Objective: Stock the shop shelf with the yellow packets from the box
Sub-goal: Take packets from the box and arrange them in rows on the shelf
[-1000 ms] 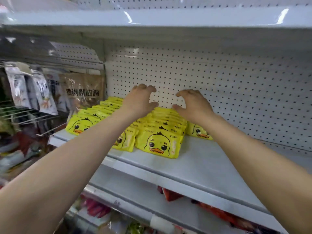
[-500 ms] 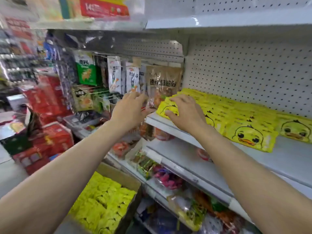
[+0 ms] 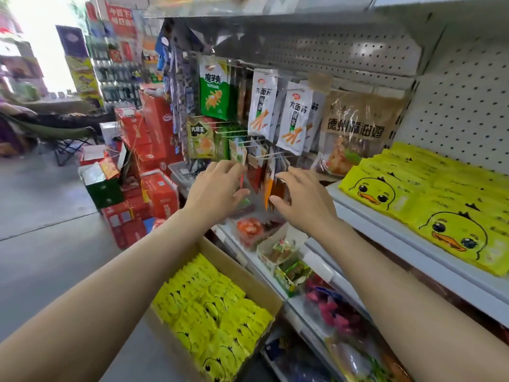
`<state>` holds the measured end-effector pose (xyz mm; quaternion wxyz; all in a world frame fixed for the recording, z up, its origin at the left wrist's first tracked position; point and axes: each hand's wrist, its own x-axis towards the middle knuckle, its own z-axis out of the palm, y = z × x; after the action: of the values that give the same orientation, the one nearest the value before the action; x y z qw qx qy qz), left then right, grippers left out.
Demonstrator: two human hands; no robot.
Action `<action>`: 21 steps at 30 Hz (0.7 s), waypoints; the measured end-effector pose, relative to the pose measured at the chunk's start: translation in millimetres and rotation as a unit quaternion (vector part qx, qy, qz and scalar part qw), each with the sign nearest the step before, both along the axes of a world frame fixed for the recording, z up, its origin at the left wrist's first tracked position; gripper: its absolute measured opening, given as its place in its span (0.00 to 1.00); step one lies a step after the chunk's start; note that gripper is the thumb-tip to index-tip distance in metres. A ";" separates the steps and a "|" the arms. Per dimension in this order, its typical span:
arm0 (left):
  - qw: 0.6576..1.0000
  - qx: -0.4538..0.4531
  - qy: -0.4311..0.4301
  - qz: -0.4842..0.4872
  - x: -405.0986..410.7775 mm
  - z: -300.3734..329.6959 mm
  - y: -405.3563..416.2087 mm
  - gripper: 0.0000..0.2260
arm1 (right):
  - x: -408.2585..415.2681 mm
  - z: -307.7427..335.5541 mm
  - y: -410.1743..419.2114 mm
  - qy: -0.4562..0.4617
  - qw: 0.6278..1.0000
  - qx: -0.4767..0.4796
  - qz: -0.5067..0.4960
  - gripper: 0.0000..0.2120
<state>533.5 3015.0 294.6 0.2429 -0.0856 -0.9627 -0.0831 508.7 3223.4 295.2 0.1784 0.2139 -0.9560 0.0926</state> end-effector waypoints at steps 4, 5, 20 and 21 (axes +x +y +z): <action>0.999 -0.002 -0.025 0.024 -42.8 -22.9 -24.7 0.22 | -51.8 -22.9 -29.3 -0.047 0.998 0.006 0.030 0.27; 0.999 -0.002 -0.034 0.029 -53.2 -30.4 -30.0 0.22 | -65.0 -29.6 -36.6 -0.062 0.997 0.006 0.035 0.27; 0.943 0.040 -0.329 0.040 -129.6 -275.9 -115.1 0.22 | -146.4 -270.2 -115.7 -0.374 0.927 0.012 0.009 0.25; 0.933 0.044 -0.356 0.037 -130.6 -296.2 -118.7 0.22 | -142.2 -287.4 -117.9 -0.407 0.913 0.018 -0.001 0.25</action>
<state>402.9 2896.3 -1.6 -0.1092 -0.0042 -0.9839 -0.1417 366.5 3105.4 7.8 -0.2303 0.1599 -0.9473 0.1546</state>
